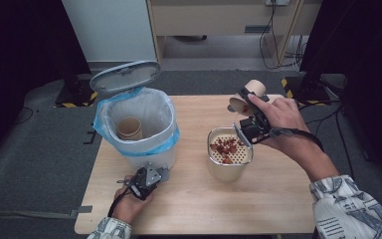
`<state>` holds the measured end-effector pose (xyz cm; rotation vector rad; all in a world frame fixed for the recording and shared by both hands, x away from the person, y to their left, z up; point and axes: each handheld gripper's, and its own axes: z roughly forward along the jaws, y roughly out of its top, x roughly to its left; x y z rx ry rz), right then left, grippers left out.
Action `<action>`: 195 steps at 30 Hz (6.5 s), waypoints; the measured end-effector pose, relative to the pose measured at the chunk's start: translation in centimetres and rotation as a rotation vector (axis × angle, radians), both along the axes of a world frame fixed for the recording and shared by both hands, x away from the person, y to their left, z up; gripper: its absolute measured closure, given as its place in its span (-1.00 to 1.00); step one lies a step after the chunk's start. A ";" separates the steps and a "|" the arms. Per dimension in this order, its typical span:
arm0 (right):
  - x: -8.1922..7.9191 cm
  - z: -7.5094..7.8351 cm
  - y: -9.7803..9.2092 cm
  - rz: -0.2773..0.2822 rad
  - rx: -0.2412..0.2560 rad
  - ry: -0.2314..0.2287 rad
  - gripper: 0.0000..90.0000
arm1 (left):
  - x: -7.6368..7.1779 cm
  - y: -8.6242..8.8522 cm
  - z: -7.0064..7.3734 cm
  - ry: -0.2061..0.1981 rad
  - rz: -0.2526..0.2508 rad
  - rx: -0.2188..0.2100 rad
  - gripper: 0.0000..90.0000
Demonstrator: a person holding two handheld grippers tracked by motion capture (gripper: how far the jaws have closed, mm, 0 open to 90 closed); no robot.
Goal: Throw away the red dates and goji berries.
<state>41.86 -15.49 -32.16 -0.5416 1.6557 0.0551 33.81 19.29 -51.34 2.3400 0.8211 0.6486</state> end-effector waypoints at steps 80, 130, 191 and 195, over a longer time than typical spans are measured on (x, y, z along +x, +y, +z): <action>-2.1 -1.6 1.7 0.061 -0.271 -0.234 -0.32 | 0.0 0.0 0.0 -0.001 0.002 -0.001 1.00; -0.6 -3.1 0.3 0.016 -0.131 -0.082 -0.33 | 0.0 0.0 0.0 0.000 0.003 -0.003 1.00; 3.1 -1.0 -1.3 -0.004 0.789 0.523 -0.34 | 0.0 0.0 0.0 0.001 0.001 -0.007 1.00; 3.3 -0.8 -1.3 -0.006 0.816 0.544 -0.34 | 0.0 0.0 0.0 0.002 0.001 -0.005 1.00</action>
